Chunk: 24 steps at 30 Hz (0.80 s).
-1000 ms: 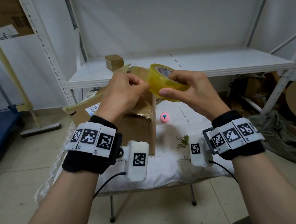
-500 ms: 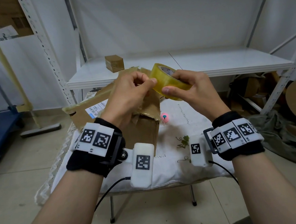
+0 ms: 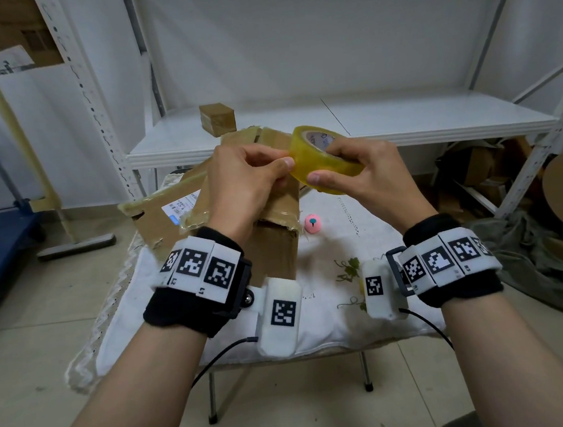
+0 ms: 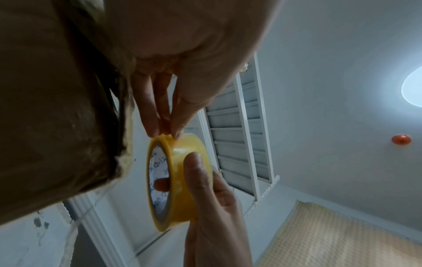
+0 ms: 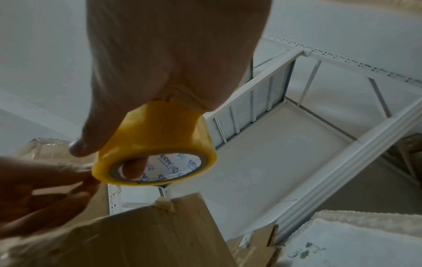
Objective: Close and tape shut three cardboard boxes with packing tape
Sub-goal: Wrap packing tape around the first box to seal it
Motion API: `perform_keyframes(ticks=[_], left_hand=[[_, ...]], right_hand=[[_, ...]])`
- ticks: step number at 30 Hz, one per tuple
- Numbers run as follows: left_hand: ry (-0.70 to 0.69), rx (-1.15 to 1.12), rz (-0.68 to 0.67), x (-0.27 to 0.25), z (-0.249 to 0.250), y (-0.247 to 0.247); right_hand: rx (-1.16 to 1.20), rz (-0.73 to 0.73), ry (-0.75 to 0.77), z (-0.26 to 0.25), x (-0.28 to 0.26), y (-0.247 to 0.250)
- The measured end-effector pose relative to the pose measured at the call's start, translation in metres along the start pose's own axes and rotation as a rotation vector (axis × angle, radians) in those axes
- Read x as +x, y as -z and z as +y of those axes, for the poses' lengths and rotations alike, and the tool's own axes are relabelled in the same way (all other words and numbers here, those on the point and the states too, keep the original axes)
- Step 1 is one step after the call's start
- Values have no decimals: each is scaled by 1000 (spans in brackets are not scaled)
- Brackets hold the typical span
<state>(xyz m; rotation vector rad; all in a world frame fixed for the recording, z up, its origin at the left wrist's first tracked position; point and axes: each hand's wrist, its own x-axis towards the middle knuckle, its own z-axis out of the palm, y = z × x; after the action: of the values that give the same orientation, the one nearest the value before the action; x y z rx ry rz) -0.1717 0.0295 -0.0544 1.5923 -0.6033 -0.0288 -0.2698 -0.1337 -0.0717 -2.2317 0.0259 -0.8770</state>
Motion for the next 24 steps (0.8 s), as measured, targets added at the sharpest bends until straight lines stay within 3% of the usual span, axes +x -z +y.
perform_keyframes(ticks=[8,14,24], left_hand=[[-9,121,23,2,-3,-1],[8,196,-72,3,-4,-5],[-189,300,-163,-4,10,-12]], right_hand=[[-103,21,31,0,2,-4],[-85,22,13,1,1,-7],[-13,120,-73,7,1,-6]])
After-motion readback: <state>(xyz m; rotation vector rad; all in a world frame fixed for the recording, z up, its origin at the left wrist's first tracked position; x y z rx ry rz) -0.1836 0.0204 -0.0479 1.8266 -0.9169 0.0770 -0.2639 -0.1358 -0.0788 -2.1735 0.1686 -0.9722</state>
